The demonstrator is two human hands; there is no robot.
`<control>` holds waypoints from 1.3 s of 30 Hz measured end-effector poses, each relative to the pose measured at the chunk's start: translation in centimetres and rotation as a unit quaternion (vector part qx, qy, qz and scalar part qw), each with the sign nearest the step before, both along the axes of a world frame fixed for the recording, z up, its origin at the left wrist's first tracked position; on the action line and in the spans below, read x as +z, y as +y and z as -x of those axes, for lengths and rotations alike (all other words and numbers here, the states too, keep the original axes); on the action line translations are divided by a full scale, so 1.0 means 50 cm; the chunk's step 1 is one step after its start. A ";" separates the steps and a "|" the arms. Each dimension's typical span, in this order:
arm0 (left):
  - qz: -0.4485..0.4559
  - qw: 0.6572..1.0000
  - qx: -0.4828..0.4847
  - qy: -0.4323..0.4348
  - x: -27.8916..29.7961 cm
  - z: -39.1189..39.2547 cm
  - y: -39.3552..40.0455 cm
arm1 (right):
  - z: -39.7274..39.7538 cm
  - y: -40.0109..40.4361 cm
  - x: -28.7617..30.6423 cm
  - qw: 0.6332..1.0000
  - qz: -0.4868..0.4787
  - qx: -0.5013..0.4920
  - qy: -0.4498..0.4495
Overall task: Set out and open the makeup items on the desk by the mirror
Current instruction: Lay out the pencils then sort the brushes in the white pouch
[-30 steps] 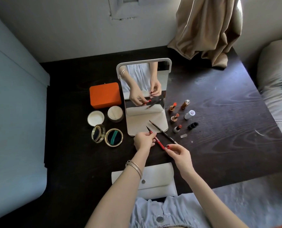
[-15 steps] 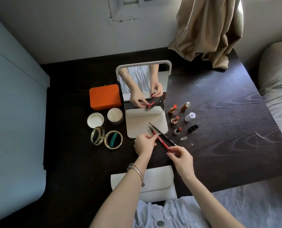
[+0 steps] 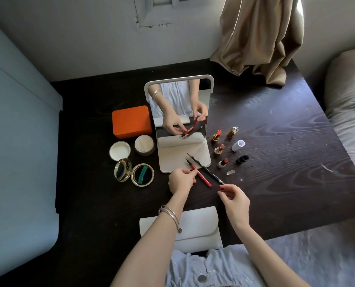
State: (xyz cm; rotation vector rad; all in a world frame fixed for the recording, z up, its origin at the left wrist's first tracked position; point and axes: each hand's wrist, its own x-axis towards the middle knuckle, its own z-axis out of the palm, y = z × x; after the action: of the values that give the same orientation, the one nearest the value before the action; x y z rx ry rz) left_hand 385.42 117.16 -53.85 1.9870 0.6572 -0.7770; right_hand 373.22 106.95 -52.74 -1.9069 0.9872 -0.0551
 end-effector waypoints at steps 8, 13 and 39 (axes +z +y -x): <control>0.009 1.000 -0.005 0.002 0.003 -0.002 0.001 | 0.003 -0.021 -0.013 0.998 0.056 -0.013 0.016; 0.021 1.000 -0.015 0.006 0.004 0.002 0.011 | 0.004 -0.029 -0.021 0.992 0.120 -0.039 0.015; 0.047 0.997 -0.056 0.030 0.014 0.026 0.058 | -0.062 -0.092 -0.044 0.987 0.086 -0.136 0.029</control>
State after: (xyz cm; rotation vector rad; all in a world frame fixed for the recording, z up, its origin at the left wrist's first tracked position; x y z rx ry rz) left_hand 384.12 120.07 -53.13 1.9326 0.5385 -0.9220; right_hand 376.34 102.36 -54.95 -1.9252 1.3138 -0.2535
